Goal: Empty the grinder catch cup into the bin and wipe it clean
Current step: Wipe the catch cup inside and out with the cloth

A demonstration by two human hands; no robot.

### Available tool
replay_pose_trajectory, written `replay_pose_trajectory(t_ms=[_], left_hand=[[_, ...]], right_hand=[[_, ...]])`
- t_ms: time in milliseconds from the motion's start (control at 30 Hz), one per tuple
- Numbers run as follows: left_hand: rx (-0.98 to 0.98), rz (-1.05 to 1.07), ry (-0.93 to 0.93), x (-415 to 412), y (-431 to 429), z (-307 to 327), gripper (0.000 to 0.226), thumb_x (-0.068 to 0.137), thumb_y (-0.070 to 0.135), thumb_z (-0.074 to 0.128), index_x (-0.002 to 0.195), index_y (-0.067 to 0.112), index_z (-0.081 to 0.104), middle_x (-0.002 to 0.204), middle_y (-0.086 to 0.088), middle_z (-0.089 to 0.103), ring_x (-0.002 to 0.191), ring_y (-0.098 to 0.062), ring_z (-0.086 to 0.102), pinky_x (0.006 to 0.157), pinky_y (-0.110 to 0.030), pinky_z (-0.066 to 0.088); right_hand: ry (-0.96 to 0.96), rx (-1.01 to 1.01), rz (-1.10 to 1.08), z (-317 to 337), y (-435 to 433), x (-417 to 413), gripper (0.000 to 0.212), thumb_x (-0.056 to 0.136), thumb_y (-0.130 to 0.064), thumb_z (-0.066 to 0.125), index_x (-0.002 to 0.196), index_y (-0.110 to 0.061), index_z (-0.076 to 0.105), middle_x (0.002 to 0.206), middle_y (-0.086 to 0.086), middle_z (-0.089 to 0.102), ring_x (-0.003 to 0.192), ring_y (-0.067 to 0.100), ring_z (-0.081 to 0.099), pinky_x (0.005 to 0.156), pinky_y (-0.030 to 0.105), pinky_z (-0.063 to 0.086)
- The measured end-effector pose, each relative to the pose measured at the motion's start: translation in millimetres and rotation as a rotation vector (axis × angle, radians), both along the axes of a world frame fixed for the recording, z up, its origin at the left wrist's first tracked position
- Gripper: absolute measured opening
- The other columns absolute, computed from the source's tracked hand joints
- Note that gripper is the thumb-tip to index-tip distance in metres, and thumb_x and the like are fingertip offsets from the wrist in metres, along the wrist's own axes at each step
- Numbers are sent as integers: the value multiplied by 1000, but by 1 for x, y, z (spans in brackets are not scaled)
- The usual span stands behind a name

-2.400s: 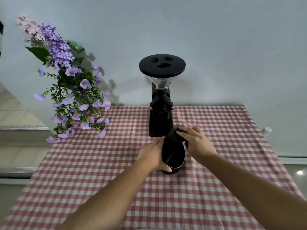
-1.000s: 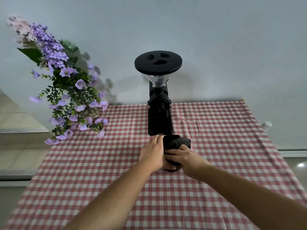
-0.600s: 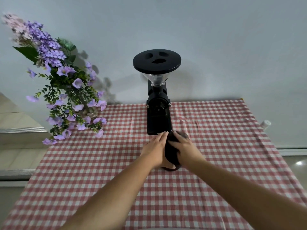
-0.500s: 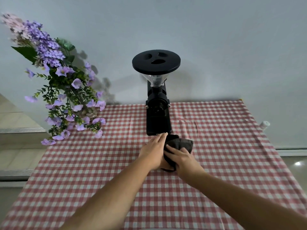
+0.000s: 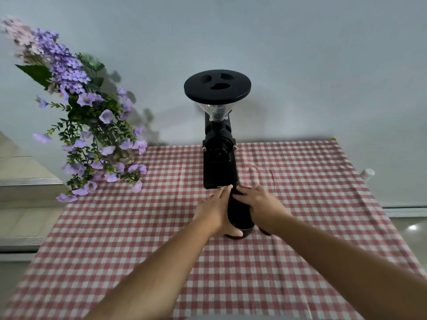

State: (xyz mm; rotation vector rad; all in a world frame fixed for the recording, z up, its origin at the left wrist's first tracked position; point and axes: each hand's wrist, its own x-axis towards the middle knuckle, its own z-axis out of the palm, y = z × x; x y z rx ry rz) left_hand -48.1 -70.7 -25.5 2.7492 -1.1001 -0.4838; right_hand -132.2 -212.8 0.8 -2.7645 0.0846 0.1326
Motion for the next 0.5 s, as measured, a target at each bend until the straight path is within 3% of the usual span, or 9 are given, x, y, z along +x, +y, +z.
replay_pose_trajectory(t_ms=[67, 133, 267, 367, 433, 500], left_hand=[[4, 3, -10, -1, -1, 1, 134, 59, 66, 80, 155, 26, -4, 164, 6, 6, 142, -20, 32, 103, -41, 44], [6, 1, -36, -2, -1, 1, 132, 59, 67, 79, 155, 26, -3, 164, 5, 6, 138, -20, 38, 97, -38, 47], [14, -4, -63, -2, 0, 1, 131, 60, 70, 76, 155, 26, -3, 164, 5, 7, 137, -19, 38, 94, -36, 48], [18, -6, -66, -1, -2, -1, 133, 59, 71, 76, 155, 27, -5, 164, 6, 6, 139, -19, 36, 95, -36, 48], [37, 1, -53, 0, -4, -1, 136, 56, 71, 77, 154, 27, -5, 164, 6, 6, 138, -20, 37, 95, -38, 49], [50, -6, -17, 1, -3, -1, 136, 57, 69, 78, 154, 26, -6, 164, 5, 5, 141, -21, 33, 98, -42, 48]], right_hand=[[110, -2, -79, -19, 11, -16, 73, 90, -7, 52, 148, -31, 15, 159, -10, 8, 139, 27, 19, 110, 37, 35], [102, 108, -176, -24, 20, -26, 76, 90, 0, 48, 148, -33, 13, 159, -12, 5, 140, 25, 19, 110, 36, 36], [28, 131, -77, -29, 20, -44, 63, 92, 2, 40, 142, -35, 33, 156, -10, 22, 126, 20, 34, 102, 28, 39], [34, 115, -18, -26, 9, -52, 49, 94, -5, 43, 134, -33, 49, 147, -9, 41, 125, 18, 40, 102, 30, 40], [74, 57, -2, -13, -2, -45, 39, 92, -8, 48, 120, -31, 62, 133, -6, 55, 116, 15, 51, 99, 30, 45], [83, 22, -44, 8, -11, -33, 35, 89, -7, 46, 106, -27, 70, 112, -4, 64, 96, 13, 59, 84, 25, 51]])
